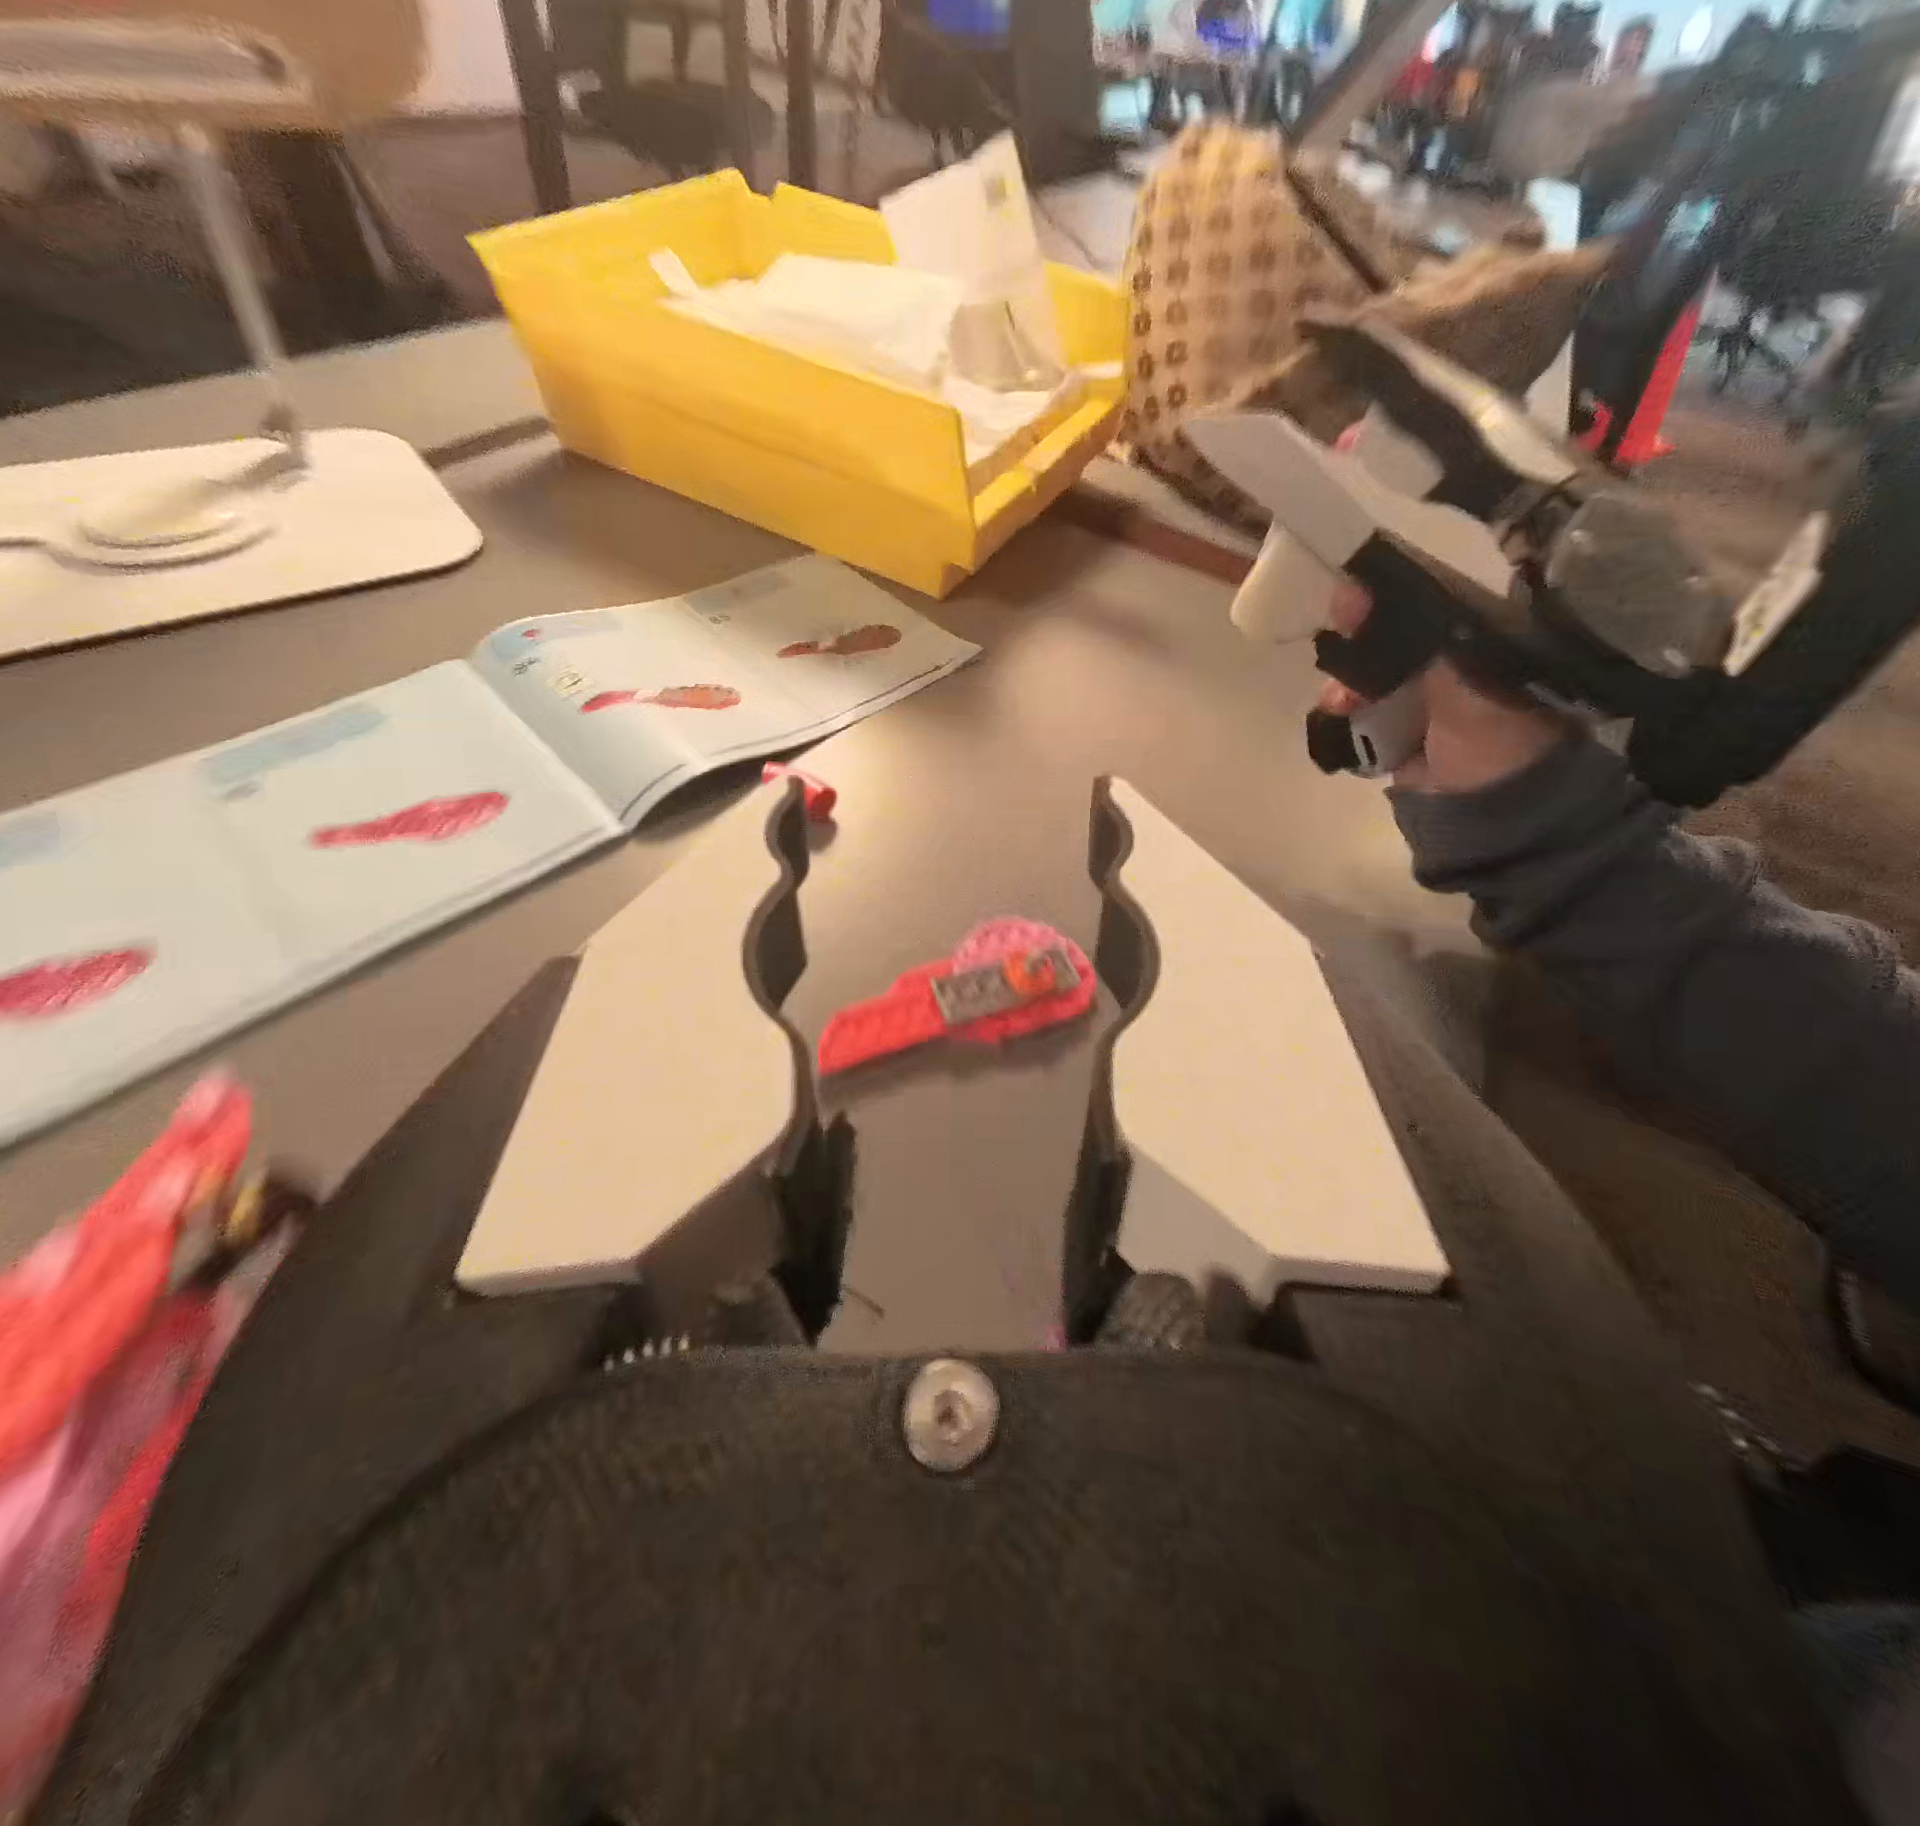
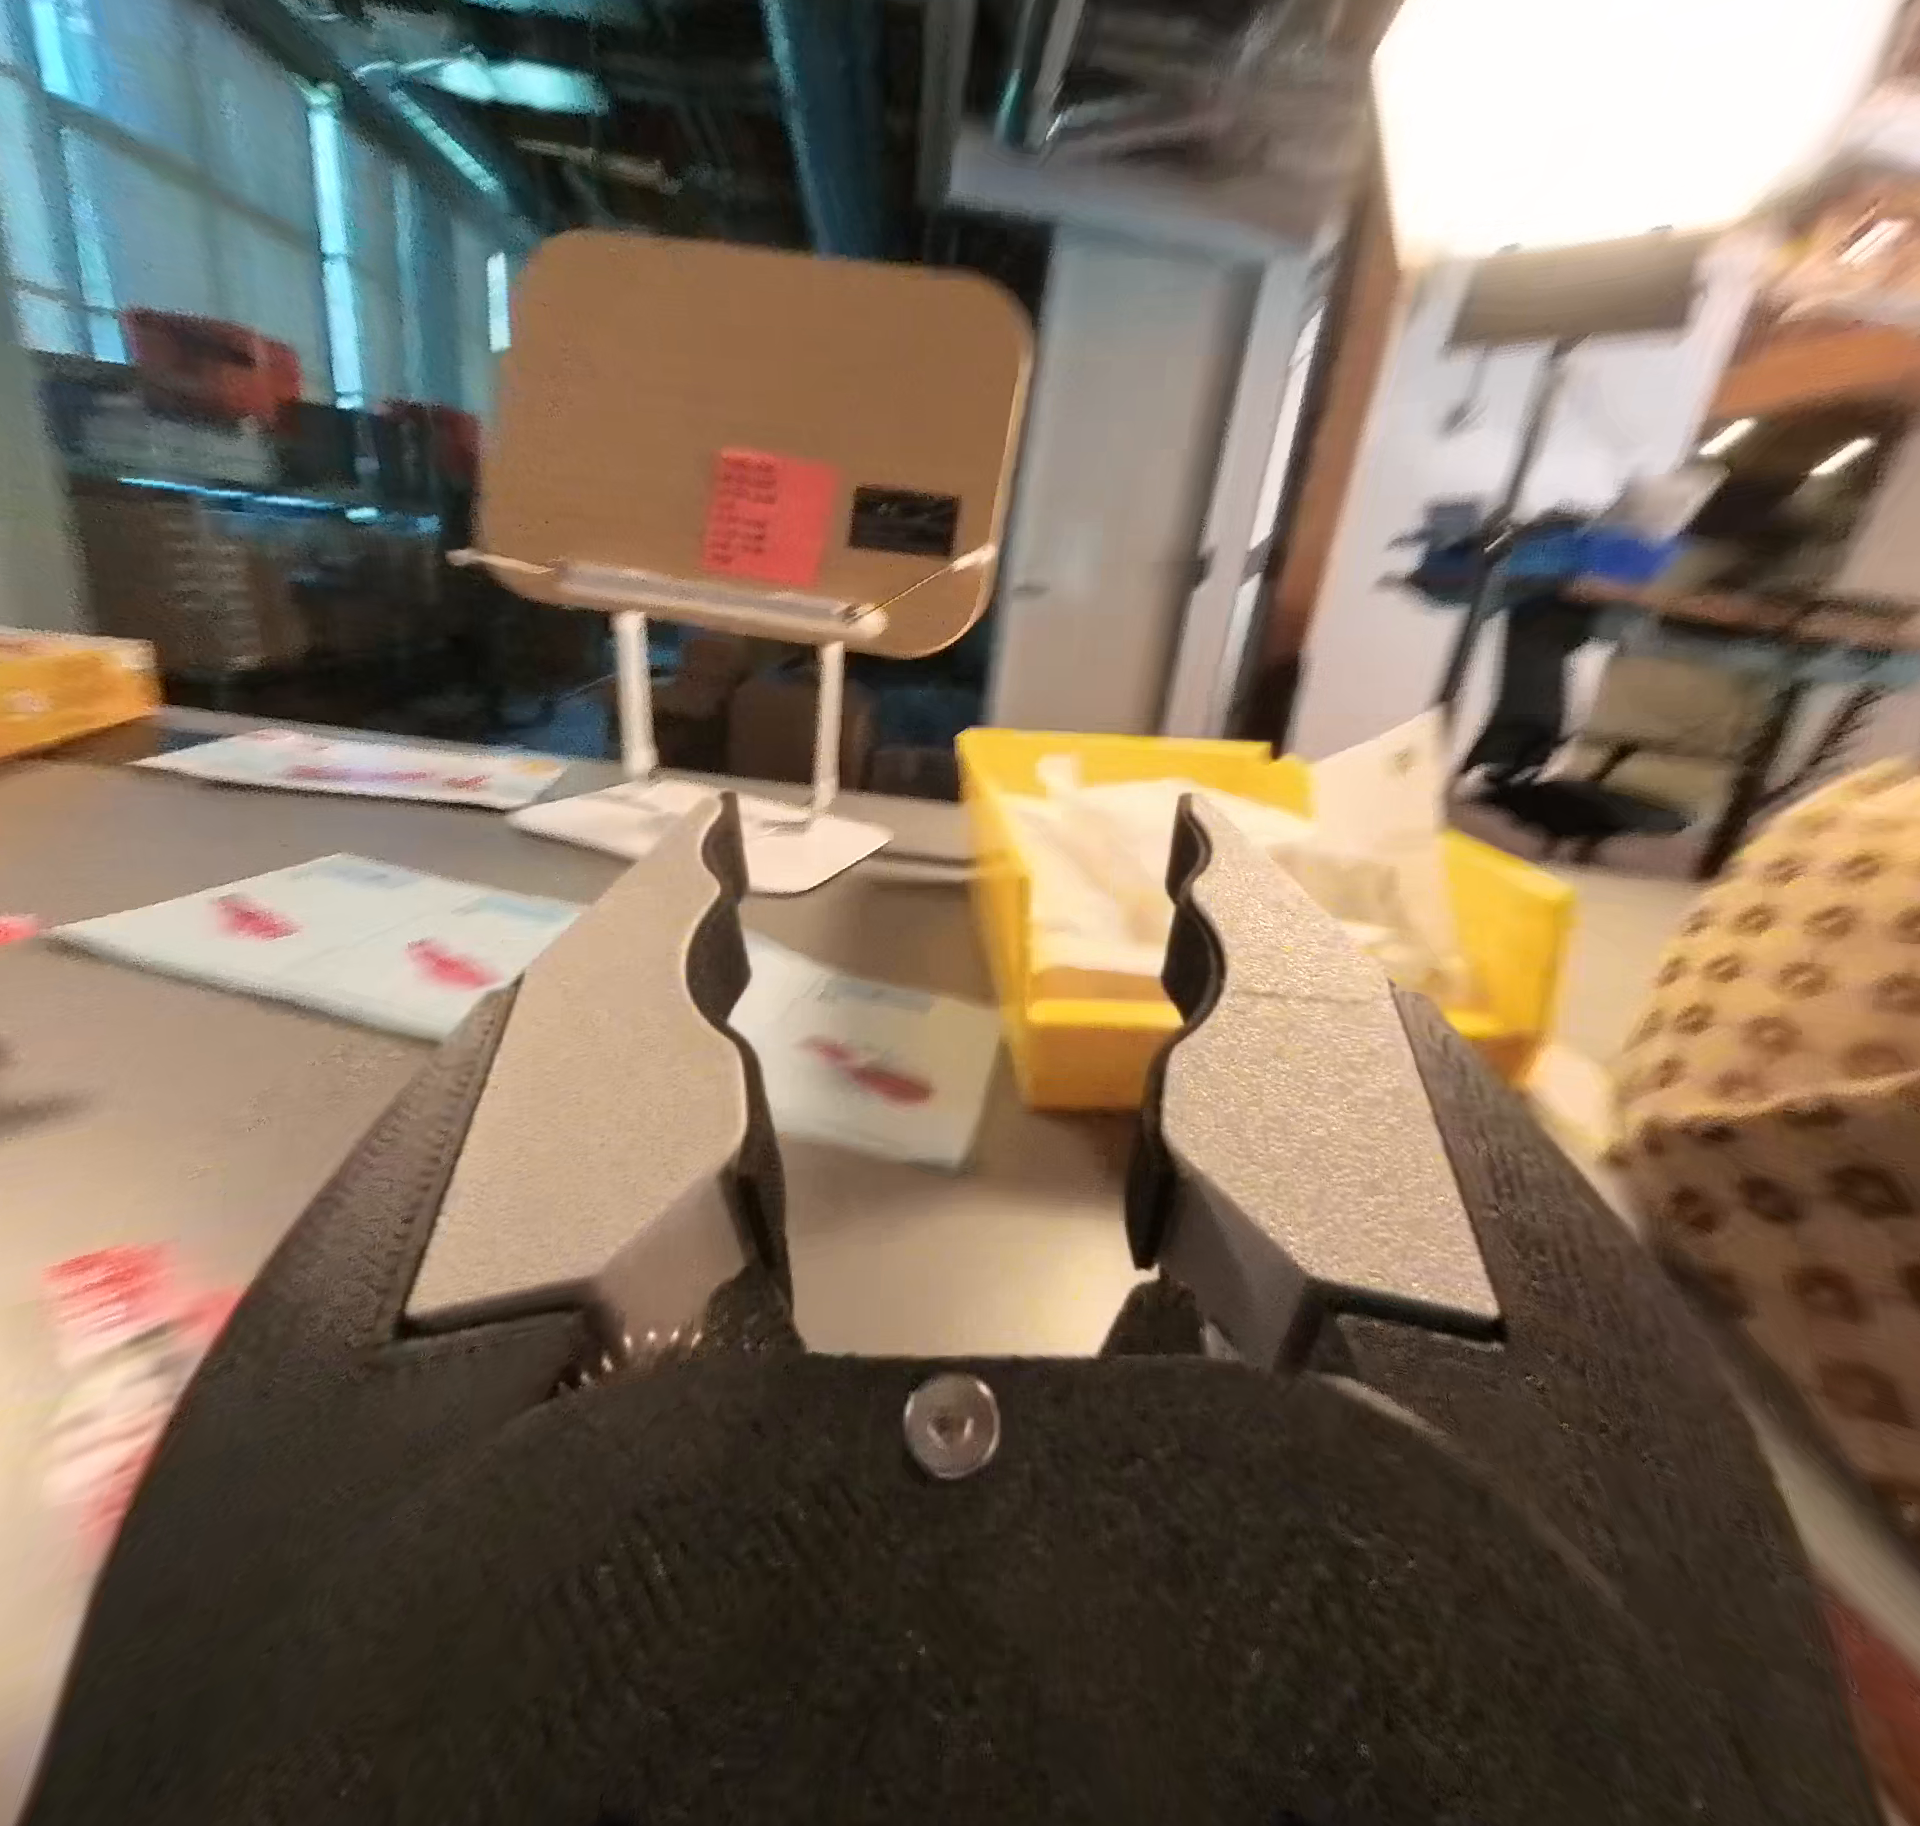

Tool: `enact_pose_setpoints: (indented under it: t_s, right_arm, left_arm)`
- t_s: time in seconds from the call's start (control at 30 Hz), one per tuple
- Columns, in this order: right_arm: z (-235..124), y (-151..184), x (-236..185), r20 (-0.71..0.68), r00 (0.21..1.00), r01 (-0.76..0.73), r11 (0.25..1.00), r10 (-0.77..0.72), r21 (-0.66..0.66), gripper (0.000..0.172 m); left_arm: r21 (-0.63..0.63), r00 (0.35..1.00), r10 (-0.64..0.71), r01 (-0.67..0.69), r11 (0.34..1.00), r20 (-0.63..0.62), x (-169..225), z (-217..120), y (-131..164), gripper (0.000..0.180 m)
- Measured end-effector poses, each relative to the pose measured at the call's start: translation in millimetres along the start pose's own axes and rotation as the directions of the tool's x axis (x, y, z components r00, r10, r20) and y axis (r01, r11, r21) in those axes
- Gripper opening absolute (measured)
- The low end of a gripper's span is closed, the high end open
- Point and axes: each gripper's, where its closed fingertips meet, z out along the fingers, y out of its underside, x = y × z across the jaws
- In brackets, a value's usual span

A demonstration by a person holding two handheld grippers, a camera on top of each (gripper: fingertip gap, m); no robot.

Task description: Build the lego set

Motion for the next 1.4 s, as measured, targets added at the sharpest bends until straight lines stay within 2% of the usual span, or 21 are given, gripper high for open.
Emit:
enact_pose_setpoints:
  t_s: [0.07, 0.13, 0.2, 0.33, 0.47, 0.6, 0.8, 0.9, 1.03, 1.07, 1.13, 1.2, 1.3, 1.4]
  right_arm:
    - [19, 5, 15, -0.085, 0.991, 0.107, 0.992, -0.101, 0.067, 0.074]
    - [39, 19, 22, -0.081, 0.986, 0.153, 0.987, -0.148, 0.055, 0.072]
    - [50, 24, 31, -0.068, 0.983, 0.177, 0.982, -0.173, 0.067, 0.072]
    - [58, 35, 63, -0.106, 0.964, 0.252, 0.965, -0.244, 0.072, 0.066]
    - [61, 44, 94, -0.158, 0.969, 0.201, 0.978, -0.192, 0.046, 0.064]
    - [60, 43, 97, -0.157, 0.973, 0.182, 0.982, -0.171, 0.054, 0.062]
    - [63, 45, 90, -0.125, 0.976, 0.186, 0.981, -0.179, 0.048, 0.061]
    - [63, 46, 90, -0.119, 0.979, 0.175, 0.983, -0.168, 0.049, 0.061]
    - [63, 47, 89, -0.112, 0.979, 0.176, 0.984, -0.170, 0.041, 0.060]
    - [63, 48, 89, -0.111, 0.979, 0.175, 0.984, -0.170, 0.040, 0.060]
    - [64, 48, 89, -0.108, 0.980, 0.173, 0.984, -0.168, 0.038, 0.060]
    - [64, 49, 88, -0.104, 0.980, 0.175, 0.984, -0.171, 0.035, 0.060]
    - [65, 50, 87, -0.098, 0.979, 0.180, 0.983, -0.176, 0.029, 0.059]
    - [65, 51, 87, -0.095, 0.980, 0.179, 0.983, -0.176, 0.027, 0.059]
  left_arm:
    - [-0.137, 0.998, 0.067, -0.068, 0.988, -0.014, -13, 51, 4, 0.053]
    - [-0.257, 0.984, 0.169, -0.178, 0.950, -0.058, -21, 93, 10, 0.050]
    - [-0.325, 0.962, 0.225, -0.265, 0.908, -0.156, -18, 129, 13, 0.048]
    - [-0.379, 0.907, 0.286, -0.393, 0.838, -0.309, -6, 187, 19, 0.057]
    - [-0.412, 0.877, 0.294, -0.446, 0.795, -0.381, 1, 225, 33, 0.060]
    - [-0.412, 0.860, 0.315, -0.477, 0.777, -0.402, 4, 243, 44, 0.055]
    - [-0.460, 0.841, 0.363, -0.528, 0.714, -0.402, -6, 249, 53, 0.053]
    - [-0.468, 0.850, 0.348, -0.513, 0.720, -0.396, -10, 250, 51, 0.045]
    - [-0.455, 0.873, 0.322, -0.470, 0.757, -0.366, -18, 253, 42, 0.024]
    - [-0.447, 0.877, 0.299, -0.454, 0.771, -0.376, -15, 253, 41, 0.024]
    - [-0.428, 0.873, 0.251, -0.434, 0.793, -0.418, -4, 251, 39, 0.047]
    - [-0.431, 0.859, 0.285, -0.469, 0.771, -0.426, -1, 251, 43, 0.058]
    - [-0.453, 0.827, 0.368, -0.546, 0.705, -0.424, -4, 253, 54, 0.054]
    - [-0.451, 0.825, 0.366, -0.548, 0.704, -0.431, -2, 254, 55, 0.041]
